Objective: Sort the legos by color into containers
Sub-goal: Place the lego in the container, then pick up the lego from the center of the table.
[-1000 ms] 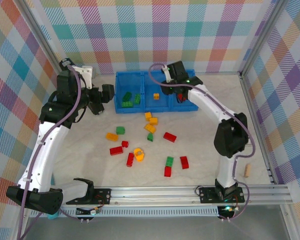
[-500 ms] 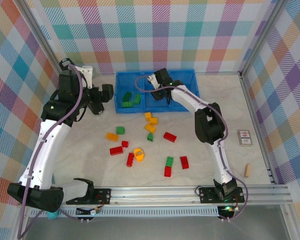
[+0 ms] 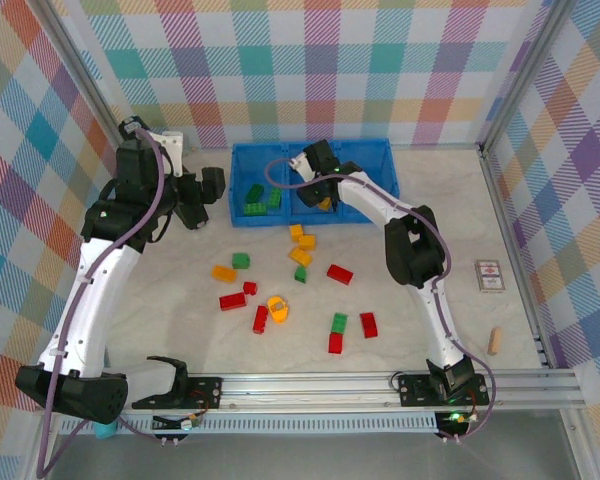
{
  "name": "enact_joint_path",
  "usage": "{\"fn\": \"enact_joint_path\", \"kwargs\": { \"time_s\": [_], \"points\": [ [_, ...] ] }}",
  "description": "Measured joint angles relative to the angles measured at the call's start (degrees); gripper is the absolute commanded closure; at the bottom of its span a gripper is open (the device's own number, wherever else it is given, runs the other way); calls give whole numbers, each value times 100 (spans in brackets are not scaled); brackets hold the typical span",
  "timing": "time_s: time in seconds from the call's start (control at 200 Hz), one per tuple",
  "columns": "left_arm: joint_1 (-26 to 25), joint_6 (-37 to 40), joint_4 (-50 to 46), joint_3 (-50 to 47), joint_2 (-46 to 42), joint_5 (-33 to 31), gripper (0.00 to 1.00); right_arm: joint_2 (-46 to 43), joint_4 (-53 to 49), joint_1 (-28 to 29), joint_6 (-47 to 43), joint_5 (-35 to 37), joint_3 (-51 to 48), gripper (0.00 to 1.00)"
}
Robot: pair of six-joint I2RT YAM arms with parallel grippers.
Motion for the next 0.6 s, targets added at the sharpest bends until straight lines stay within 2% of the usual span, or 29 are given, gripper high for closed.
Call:
{"fn": "enact_joint_path", "kwargs": {
  "time_s": [0.135, 0.245, 0.46, 0.6],
  "points": [
    [0, 0, 0, 0, 0, 0, 0, -205, -234, 35, -114, -179, -57, 47],
    [0, 0, 0, 0, 0, 11, 0, -909, -361, 63, -199, -286, -498, 43],
    [0, -4, 4, 0, -2, 107, 0, -3110, -413, 87, -407, -872, -2153, 41],
    [0, -24, 7, 0, -2, 173, 0, -3995, -382, 151, -625, -1318, -3414, 38]
  ]
}}
